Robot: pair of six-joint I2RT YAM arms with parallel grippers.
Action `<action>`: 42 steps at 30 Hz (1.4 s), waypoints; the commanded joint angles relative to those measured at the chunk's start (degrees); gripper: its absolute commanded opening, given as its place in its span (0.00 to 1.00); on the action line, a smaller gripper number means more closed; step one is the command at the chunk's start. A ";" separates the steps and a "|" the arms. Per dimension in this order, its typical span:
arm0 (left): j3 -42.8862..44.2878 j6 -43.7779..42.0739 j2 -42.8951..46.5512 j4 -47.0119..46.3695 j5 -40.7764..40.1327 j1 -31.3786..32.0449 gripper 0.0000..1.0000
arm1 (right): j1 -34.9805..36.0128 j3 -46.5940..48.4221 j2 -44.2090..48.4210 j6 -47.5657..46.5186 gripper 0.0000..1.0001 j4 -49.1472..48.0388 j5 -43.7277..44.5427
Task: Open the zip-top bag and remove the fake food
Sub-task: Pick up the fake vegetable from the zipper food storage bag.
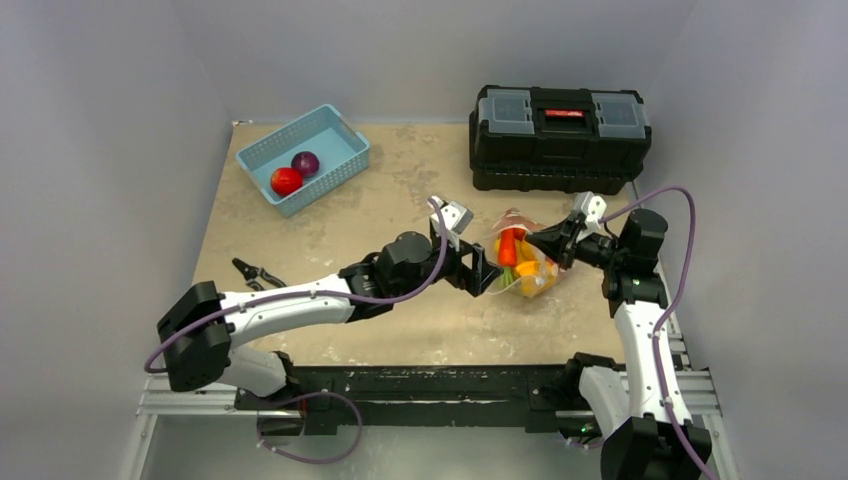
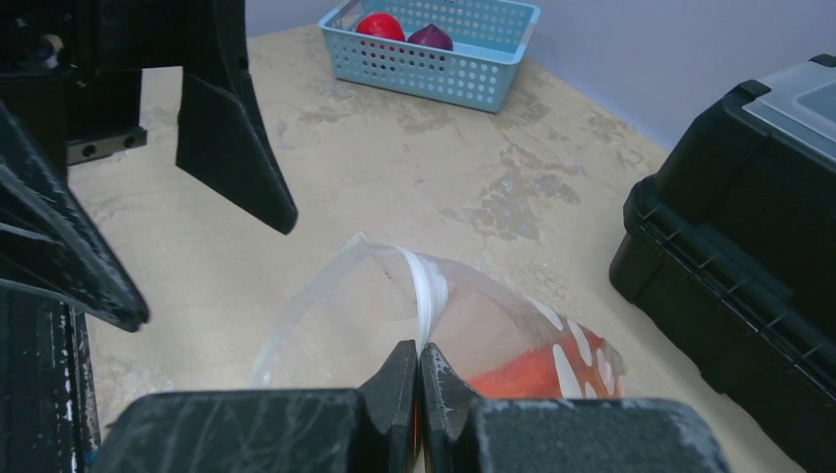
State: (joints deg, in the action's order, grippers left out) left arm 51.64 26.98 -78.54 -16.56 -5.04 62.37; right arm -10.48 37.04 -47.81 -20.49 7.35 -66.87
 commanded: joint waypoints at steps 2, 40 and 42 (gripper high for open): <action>5.85 1.12 -5.13 -5.14 -3.50 0.25 0.78 | 0.79 0.85 0.26 -0.69 0.00 -0.36 -1.27; 18.01 19.46 -32.94 -3.45 -27.45 2.60 0.61 | 0.93 0.42 -0.26 -0.64 0.00 -0.72 -0.82; 18.27 18.96 -34.11 -4.85 -27.48 2.67 0.61 | 0.92 0.41 -0.22 -0.61 0.00 -0.74 -0.87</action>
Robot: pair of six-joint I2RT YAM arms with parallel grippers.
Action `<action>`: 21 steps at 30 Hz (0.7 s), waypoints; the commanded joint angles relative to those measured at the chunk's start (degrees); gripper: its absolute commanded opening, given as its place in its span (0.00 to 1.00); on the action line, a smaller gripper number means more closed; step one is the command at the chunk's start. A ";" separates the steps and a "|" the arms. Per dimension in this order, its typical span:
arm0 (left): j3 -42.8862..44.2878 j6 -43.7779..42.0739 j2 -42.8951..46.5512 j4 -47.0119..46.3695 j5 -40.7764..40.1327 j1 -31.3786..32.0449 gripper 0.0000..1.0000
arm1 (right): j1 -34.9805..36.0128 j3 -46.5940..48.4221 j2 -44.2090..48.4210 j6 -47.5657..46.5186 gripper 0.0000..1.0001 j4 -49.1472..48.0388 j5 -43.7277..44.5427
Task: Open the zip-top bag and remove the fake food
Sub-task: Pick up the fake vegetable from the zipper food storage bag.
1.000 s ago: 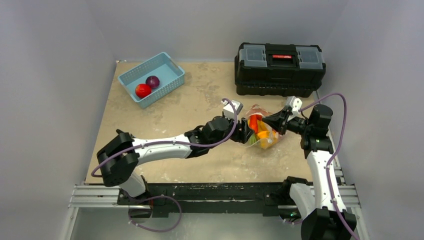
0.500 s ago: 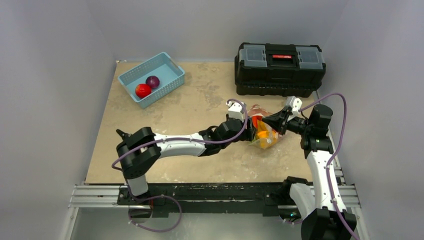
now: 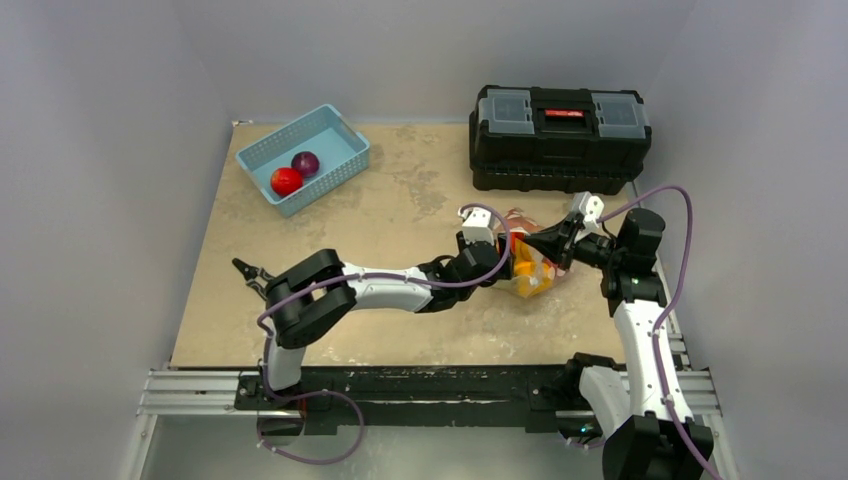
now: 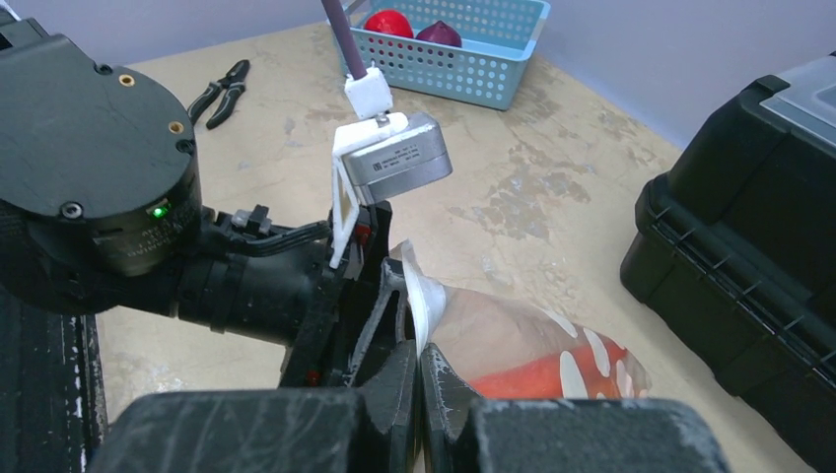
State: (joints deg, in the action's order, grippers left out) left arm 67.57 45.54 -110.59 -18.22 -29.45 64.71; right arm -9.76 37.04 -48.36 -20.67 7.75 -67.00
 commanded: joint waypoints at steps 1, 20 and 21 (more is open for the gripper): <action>2.50 0.13 -2.74 -3.78 -3.07 0.33 0.61 | 0.23 0.41 0.29 -0.46 0.00 -1.12 -0.75; 6.74 -1.77 -9.89 -2.44 -2.55 0.16 0.41 | 0.30 0.33 0.37 -0.50 0.00 -1.13 -0.76; 6.65 -2.18 -9.72 -2.41 -2.60 0.16 0.36 | 0.29 0.34 0.37 -0.45 0.00 -1.14 -0.76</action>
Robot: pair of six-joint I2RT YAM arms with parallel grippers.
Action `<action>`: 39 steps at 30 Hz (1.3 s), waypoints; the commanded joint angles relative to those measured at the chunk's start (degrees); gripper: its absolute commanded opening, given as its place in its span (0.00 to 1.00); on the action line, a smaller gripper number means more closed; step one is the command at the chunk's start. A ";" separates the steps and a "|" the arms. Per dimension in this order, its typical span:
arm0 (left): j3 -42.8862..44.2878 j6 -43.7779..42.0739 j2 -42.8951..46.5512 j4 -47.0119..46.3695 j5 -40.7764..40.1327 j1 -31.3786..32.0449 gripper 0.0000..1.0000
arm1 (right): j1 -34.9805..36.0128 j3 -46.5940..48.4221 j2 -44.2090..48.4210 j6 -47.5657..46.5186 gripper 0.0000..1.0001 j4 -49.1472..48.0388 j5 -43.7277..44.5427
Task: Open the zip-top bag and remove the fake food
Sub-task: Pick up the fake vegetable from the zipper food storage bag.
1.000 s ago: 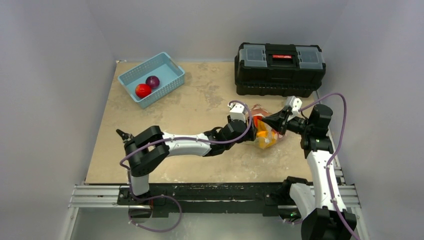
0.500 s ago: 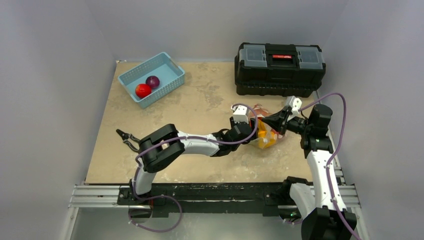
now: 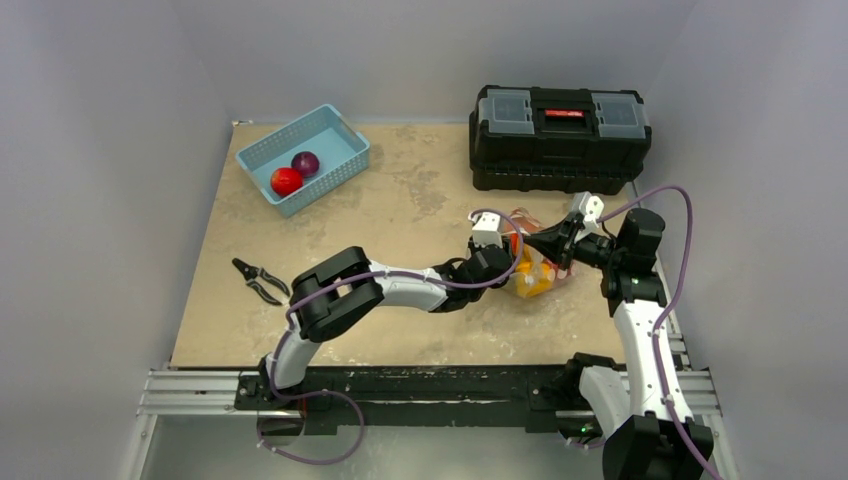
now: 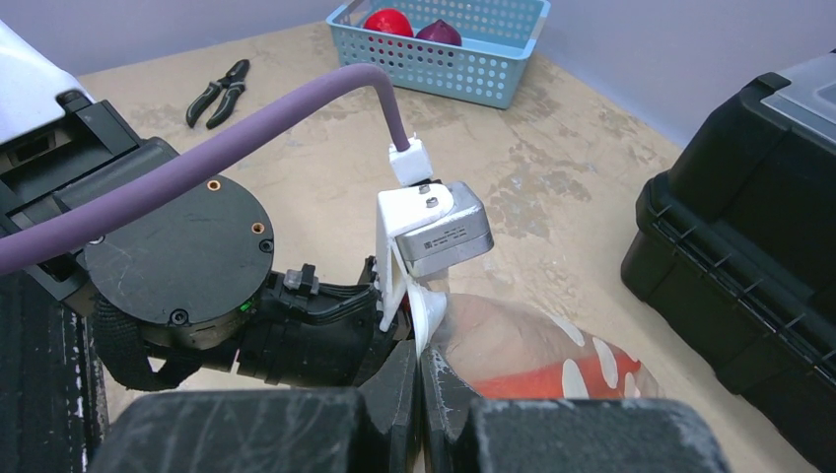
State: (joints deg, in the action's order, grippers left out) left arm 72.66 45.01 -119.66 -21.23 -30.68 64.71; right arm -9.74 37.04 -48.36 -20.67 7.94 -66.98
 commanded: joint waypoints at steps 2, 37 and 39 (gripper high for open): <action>1.29 -2.29 -0.26 0.54 -1.34 0.14 0.27 | 0.30 0.36 0.45 -0.43 0.00 -1.32 -0.79; -10.71 14.24 16.20 -5.63 23.30 -7.88 0.00 | 0.39 0.15 0.55 -3.11 0.00 0.27 -1.17; -10.49 15.50 16.59 -5.27 23.67 -8.08 0.00 | 0.58 0.10 0.53 -3.77 0.00 0.75 -1.49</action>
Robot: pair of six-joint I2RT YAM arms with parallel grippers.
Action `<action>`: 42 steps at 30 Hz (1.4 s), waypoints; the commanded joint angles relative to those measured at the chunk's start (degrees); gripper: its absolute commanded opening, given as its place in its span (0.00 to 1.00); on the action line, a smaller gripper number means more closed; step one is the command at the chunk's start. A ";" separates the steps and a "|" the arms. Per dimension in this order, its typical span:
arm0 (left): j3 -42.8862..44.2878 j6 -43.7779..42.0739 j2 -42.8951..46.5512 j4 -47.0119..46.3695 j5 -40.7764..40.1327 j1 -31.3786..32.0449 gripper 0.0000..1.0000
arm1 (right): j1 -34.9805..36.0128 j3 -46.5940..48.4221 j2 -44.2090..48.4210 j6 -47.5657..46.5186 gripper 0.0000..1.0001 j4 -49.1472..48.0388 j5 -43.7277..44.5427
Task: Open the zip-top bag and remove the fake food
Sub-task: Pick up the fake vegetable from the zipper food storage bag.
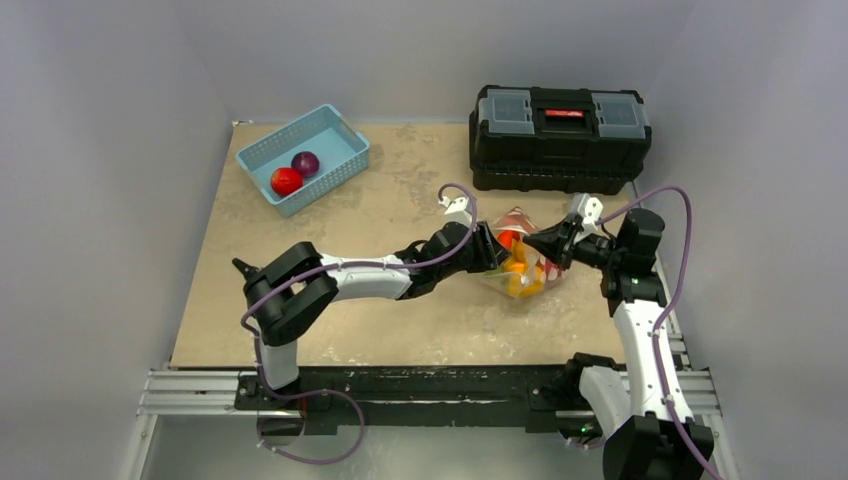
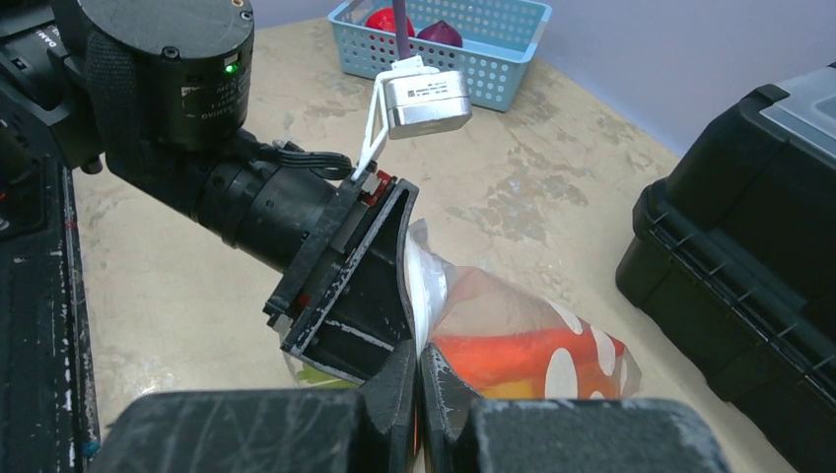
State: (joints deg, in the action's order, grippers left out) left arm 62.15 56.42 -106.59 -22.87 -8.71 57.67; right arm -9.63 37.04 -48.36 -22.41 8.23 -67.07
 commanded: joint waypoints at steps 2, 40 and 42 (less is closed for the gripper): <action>0.39 5.68 3.80 -2.90 1.55 -1.15 0.00 | 0.71 0.14 0.67 -3.95 0.00 1.60 -1.99; 3.65 33.11 6.98 4.59 8.04 -3.08 0.00 | 1.83 0.51 1.13 -13.65 0.00 8.73 -4.12; 3.22 33.34 6.98 3.72 9.14 -3.04 0.00 | 1.85 0.49 1.08 -13.71 0.00 8.68 -4.04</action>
State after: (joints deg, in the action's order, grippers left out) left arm 63.66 88.20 -101.69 -13.91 -2.68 55.02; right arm -7.99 37.04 -48.18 -35.03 16.73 -70.06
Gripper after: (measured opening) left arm 0.423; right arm 0.004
